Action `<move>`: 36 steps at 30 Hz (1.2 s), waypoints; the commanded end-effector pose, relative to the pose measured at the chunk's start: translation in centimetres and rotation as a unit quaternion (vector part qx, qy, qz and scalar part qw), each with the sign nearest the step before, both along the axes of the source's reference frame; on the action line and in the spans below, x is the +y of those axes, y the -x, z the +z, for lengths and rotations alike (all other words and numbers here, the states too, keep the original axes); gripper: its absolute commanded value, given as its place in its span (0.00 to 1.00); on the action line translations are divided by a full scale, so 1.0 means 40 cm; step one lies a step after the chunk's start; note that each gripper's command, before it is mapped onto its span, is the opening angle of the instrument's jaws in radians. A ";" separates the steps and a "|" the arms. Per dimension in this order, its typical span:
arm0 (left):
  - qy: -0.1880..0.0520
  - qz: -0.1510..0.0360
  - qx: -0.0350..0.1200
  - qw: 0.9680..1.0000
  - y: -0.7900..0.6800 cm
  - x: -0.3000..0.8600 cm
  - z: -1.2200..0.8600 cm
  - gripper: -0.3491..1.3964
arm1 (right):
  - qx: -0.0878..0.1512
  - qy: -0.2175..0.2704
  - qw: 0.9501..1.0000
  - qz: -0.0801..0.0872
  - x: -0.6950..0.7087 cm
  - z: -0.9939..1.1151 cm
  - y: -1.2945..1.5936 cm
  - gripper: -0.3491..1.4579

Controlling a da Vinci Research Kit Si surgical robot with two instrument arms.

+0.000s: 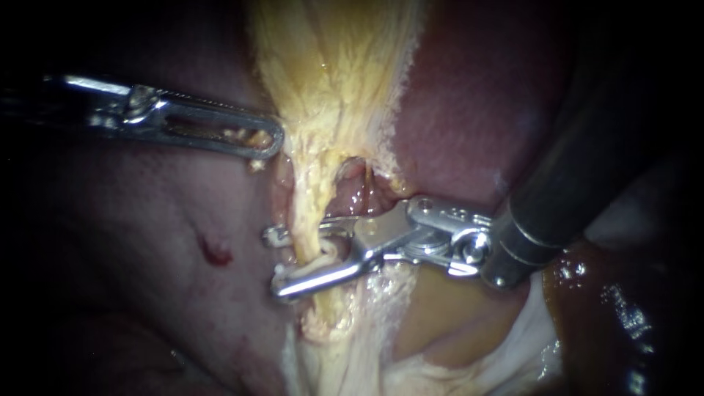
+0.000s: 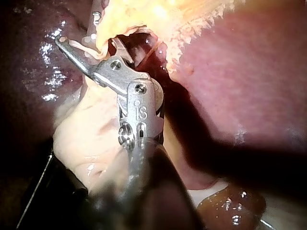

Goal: Clipping third clip left tube

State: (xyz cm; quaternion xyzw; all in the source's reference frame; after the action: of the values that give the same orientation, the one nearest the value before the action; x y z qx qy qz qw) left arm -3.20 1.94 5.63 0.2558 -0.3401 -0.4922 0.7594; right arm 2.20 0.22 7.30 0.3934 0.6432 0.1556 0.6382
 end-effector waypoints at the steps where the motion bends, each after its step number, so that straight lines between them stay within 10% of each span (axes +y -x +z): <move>1: 0.000 0.000 0.000 1.000 0.0000 0.0000 0.0000 0.00 | 0.000 0.000 1.000 0.001 0.0002 0.0002 -0.0004 0.47; 36: 0.001 0.000 0.000 1.000 0.0001 -0.0004 0.0005 0.00 | 0.023 -0.051 0.998 0.024 0.0078 -0.0047 0.0024 0.47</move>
State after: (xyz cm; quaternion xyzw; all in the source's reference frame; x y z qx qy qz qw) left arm -3.20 1.92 5.65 0.2548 -0.3403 -0.4922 0.7596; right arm 2.10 0.54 7.09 0.4140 0.6597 0.1956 0.5959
